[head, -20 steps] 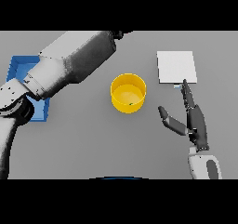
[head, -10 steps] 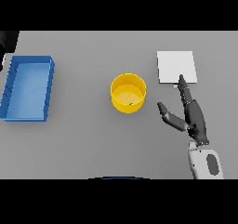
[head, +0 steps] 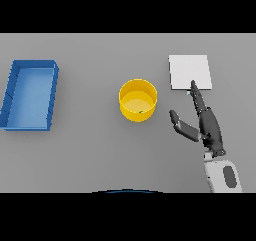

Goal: Pick up the red beaker and tilt it to pour out 1 green nut into yellow bowl. Pick up the yellow bowl and place it on the metallic measuring scale.

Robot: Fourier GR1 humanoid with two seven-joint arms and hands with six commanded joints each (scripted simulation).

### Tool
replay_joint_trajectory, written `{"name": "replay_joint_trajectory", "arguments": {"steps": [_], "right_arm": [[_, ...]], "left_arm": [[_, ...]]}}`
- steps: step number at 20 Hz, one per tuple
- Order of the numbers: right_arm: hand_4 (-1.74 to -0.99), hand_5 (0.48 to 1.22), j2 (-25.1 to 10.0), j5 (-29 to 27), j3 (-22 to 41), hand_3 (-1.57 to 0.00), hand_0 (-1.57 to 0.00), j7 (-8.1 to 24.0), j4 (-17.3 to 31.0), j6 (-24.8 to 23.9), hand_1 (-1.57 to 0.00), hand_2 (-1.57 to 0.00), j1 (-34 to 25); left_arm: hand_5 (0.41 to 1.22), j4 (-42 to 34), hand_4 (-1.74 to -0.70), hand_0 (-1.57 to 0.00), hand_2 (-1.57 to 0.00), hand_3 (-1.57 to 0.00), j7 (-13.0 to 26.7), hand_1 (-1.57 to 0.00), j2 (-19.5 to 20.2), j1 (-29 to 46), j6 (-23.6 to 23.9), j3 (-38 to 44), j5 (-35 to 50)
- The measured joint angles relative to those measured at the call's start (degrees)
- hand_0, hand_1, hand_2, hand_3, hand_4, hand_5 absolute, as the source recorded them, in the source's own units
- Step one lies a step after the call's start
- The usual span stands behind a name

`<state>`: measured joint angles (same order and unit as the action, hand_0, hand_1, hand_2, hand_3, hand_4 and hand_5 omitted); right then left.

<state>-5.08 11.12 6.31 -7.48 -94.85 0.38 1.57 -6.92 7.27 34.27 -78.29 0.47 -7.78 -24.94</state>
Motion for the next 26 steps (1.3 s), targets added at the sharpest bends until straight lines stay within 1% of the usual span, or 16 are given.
{"name": "replay_joint_trajectory", "arguments": {"steps": [2,4,5,8,9,10,12,14,15,16,17,18,20,21,23,26], "right_arm": [[-1.129,0.659,0.1,-0.3,0.2,0.00,0.00,-0.5,-0.1,0.4,0.00,0.00,0.3],[-1.131,0.669,0.3,-0.6,0.1,0.00,0.00,0.5,0.1,0.3,0.00,0.00,-0.2],[-1.141,0.673,0.3,-0.6,0.1,0.00,0.00,-0.7,0.6,0.5,0.00,0.00,0.5],[-1.166,0.676,-0.1,-0.1,0.2,0.00,0.00,-2.3,0.3,0.3,0.00,0.00,1.3],[-1.175,0.676,0.1,0.3,0.4,0.00,0.00,-1.5,0.2,0.0,0.00,0.00,0.8],[-1.174,0.676,-0.2,0.2,0.2,0.00,0.00,-2.0,0.3,0.0,0.00,0.00,1.4],[-1.167,0.675,-0.1,0.0,0.1,0.00,0.00,-1.3,0.2,0.0,0.00,0.00,0.7],[-1.157,0.671,-0.5,-0.8,-0.3,0.00,0.00,-1.6,0.0,0.5,0.00,0.00,0.7],[-1.155,0.669,-0.5,-0.4,-0.1,0.00,0.00,-2.1,-0.1,0.5,0.00,0.00,1.7],[-1.155,0.670,0.0,-0.5,0.0,0.00,0.00,-0.6,0.5,0.4,0.00,0.00,0.7],[-1.153,0.670,0.0,-0.9,0.0,0.00,0.00,-1.1,0.1,0.6,0.00,0.00,0.8],[-1.151,0.670,-0.3,-0.9,-0.3,0.00,0.00,-1.1,0.3,0.7,0.00,0.00,1.0],[-1.150,0.671,-0.4,-0.6,-0.4,0.00,0.00,-1.6,0.5,0.3,0.00,0.00,0.7],[-1.153,0.670,-0.5,-0.7,-0.5,0.00,0.00,-2.0,0.5,0.2,0.00,0.00,0.9],[-1.155,0.669,-0.1,-0.8,-0.4,0.00,0.00,-1.7,1.1,0.3,0.00,0.00,0.6],[-1.157,0.665,-0.2,0.4,0.0,0.00,0.00,-1.9,0.8,-0.3,0.00,0.00,0.9]], "left_arm": [[1.221,-0.7,-1.74,-1.57,-1.57,-1.57,3.5,-1.57,0.3,3.4,2.0,2.2,3.2],[1.221,-2.8,-1.74,-1.57,-1.57,-1.57,2.8,-1.57,-0.1,8.2,3.6,4.0,6.3],[1.221,-4.5,-1.74,-1.57,-1.57,-1.57,2.0,-1.57,-0.4,11.2,4.5,4.4,7.6],[1.221,-11.6,-1.74,-1.57,-1.57,-1.57,2.2,-1.57,-1.9,20.3,7.1,5.5,11.8],[1.186,-14.5,-1.74,-1.57,-1.57,-1.57,3.5,-1.57,-2.1,23.0,7.5,5.5,12.6],[1.151,-18.0,-1.74,-1.57,-1.57,-1.57,5.1,-1.57,-2.4,25.4,7.4,5.2,13.4],[1.050,-26.1,-1.74,-1.57,-1.57,-1.57,7.3,-1.57,-2.7,31.6,8.0,4.8,15.3],[0.925,-34.3,-1.74,-1.57,-1.57,-1.57,11.9,-1.57,-3.1,36.9,9.2,3.8,16.4],[0.868,-38.0,-1.66,-1.57,-1.57,-1.57,13.9,-1.57,-2.9,38.8,9.5,3.7,16.9],[0.818,-41.6,-1.52,-1.57,-1.53,-1.53,17.5,-1.57,-3.0,40.4,9.7,3.2,17.3],[0.774,-45.0,-1.37,-1.47,-1.28,-1.32,19.0,-1.34,-2.4,42.3,8.8,2.9,17.8],[0.737,-48.4,-1.23,-1.17,-1.02,-1.05,18.2,-1.07,-1.4,43.8,5.9,2.3,18.6],[0.683,-53.3,-1.05,-0.75,-0.65,-0.67,18.9,-0.69,-0.3,46.3,0.6,2.7,22.6],[0.664,-54.5,-0.98,-0.60,-0.52,-0.54,19.4,-0.55,-0.4,47.0,-1.4,3.1,24.6],[0.644,-55.1,-0.88,-0.38,-0.33,-0.34,21.5,-0.35,1.3,47.2,-4.1,1.5,23.5],[0.627,-54.1,-0.81,-0.20,-0.17,-0.18,23.2,-0.18,2.0,46.6,-5.3,-0.2,21.4]]}}
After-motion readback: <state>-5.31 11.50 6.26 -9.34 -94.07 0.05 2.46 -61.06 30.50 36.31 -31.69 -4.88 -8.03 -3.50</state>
